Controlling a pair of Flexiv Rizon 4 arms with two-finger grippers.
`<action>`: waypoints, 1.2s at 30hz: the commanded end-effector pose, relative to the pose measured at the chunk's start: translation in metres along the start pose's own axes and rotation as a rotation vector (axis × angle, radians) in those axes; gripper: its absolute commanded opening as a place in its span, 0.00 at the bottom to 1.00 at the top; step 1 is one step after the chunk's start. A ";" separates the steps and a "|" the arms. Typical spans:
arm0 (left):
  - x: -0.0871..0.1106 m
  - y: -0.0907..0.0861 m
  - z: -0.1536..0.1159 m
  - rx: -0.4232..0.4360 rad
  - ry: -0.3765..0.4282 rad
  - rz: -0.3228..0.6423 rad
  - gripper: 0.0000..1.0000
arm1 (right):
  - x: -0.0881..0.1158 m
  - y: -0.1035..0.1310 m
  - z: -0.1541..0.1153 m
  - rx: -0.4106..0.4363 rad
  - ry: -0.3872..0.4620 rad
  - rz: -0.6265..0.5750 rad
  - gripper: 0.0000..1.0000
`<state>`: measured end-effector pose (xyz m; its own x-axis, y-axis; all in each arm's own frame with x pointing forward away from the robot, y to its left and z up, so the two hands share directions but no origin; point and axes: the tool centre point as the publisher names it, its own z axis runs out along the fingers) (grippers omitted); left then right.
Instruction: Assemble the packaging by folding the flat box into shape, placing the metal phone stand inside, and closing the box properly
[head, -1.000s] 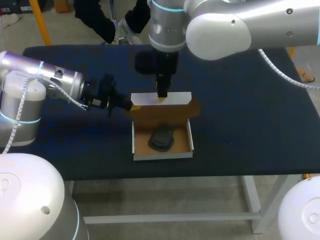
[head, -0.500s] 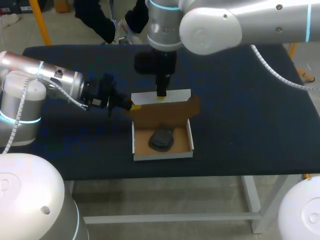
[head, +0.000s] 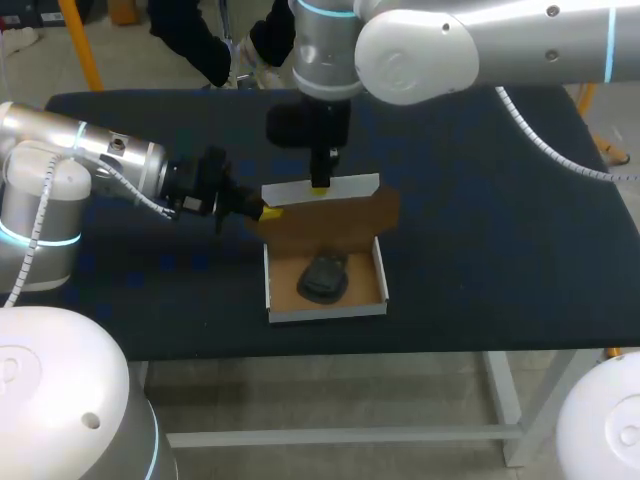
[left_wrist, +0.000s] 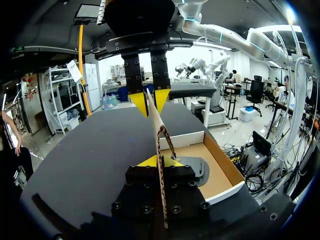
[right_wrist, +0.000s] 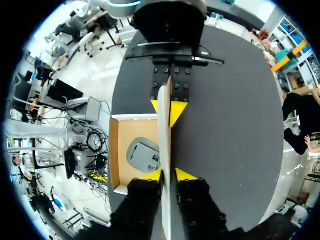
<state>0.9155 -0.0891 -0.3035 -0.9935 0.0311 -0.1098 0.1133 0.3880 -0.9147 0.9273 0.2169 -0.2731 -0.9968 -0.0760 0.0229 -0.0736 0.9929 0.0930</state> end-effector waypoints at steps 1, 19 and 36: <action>0.002 -0.001 0.001 0.001 0.006 0.002 0.00 | -0.003 -0.002 -0.005 -0.019 0.003 0.000 1.00; 0.002 -0.001 0.001 0.001 0.006 0.002 0.00 | 0.004 -0.013 -0.051 -0.099 -0.054 0.173 1.00; 0.002 -0.001 0.001 0.001 0.006 0.002 0.00 | 0.004 -0.033 -0.066 -0.028 -0.166 0.540 1.00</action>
<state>0.9137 -0.0909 -0.3033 -0.9934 0.0339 -0.1098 0.1143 0.3876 -0.9147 0.9344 0.1776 -0.2108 -0.8853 0.4600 -0.0686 0.4488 0.8837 0.1330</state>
